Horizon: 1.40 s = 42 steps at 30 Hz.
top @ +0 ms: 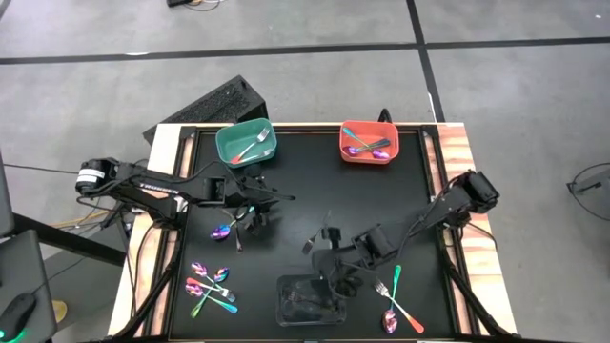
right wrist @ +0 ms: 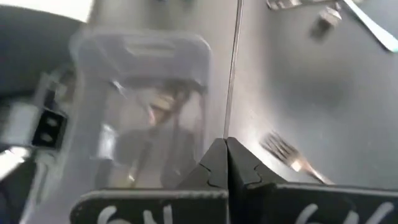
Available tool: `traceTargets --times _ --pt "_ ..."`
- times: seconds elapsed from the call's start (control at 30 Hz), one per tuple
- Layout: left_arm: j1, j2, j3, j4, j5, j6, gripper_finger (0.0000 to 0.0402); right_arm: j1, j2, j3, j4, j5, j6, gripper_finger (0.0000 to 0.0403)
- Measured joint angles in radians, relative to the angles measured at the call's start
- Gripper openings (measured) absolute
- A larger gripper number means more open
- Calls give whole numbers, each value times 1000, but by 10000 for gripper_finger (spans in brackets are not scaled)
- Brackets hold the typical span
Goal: Sort silverware by color (type)
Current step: Put the black fork into the black bin
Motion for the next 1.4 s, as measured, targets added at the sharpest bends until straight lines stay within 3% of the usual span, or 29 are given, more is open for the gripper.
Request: traceTargets --times 0.23,0.43,0.6,1.07,1.4 --pt "0 0 0 -3 0 0 148 33 14 -15 94 -113 111 4" --pt "0 0 0 -2 0 -12 148 40 18 -117 304 -198 213 12" --pt "0 0 0 -2 4 -29 148 39 19 -163 402 -218 234 35" --pt "0 0 0 -10 6 -26 148 -17 11 -164 311 -209 191 143" --pt "1 0 0 -9 0 11 148 -126 -12 -164 249 -197 31 152"
